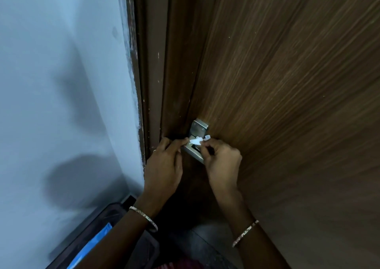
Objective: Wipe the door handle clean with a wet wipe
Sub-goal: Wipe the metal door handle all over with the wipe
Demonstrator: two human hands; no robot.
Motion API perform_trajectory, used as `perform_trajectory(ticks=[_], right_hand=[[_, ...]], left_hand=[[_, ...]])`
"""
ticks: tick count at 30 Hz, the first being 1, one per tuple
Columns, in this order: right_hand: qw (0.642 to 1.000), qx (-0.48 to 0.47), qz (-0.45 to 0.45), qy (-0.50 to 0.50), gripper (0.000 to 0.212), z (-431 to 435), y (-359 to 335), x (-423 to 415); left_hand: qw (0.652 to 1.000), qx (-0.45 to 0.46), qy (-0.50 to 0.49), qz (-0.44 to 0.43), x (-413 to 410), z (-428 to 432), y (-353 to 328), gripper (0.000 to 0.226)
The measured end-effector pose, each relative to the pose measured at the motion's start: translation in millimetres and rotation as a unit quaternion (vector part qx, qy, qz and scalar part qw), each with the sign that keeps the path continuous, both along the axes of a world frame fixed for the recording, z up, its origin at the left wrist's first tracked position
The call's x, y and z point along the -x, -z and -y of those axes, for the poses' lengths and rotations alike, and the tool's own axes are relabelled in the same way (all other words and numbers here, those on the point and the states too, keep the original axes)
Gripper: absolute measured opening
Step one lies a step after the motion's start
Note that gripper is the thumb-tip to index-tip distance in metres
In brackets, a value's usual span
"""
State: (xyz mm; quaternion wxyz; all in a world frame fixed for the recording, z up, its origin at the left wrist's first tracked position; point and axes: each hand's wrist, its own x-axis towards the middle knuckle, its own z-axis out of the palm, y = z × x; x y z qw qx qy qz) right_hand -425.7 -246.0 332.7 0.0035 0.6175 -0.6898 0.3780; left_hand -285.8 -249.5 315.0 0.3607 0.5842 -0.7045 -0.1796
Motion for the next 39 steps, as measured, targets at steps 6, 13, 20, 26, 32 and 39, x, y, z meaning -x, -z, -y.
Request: perform_trajectory(ticks=[6, 13, 20, 26, 32, 39], right_hand=[[0.995, -0.019, 0.089, 0.031, 0.015, 2.5, -9.8, -4.0], [0.994, 0.1, 0.041, 0.005, 0.012, 4.7, -27.1, -5.9], [0.99, -0.027, 0.129, 0.05, 0.012, 4.4, 2.4, -1.2], [0.886, -0.064, 0.451, 0.088, 0.014, 2.8, 18.3, -1.2], [0.602, -0.118, 0.784, 0.09, 0.006, -5.0, 7.3, -2.4], [0.47, -0.186, 0.86, 0.07, 0.022, 1.0, 3.1, 5.6]], left_hand=[[1.0, 0.003, 0.015, 0.003, -2.8, -0.2, -0.3, 0.044], [1.0, 0.011, 0.015, 0.006, -2.6, -0.4, -0.1, 0.048], [1.0, 0.014, 0.017, -0.004, -3.2, 0.8, 1.7, 0.051], [1.0, 0.01, 0.015, -0.011, -1.7, 2.6, 1.7, 0.054], [0.999, 0.023, 0.021, -0.014, -1.3, 2.0, 1.5, 0.056], [1.0, 0.024, 0.018, -0.006, -1.0, 0.9, 2.8, 0.057]])
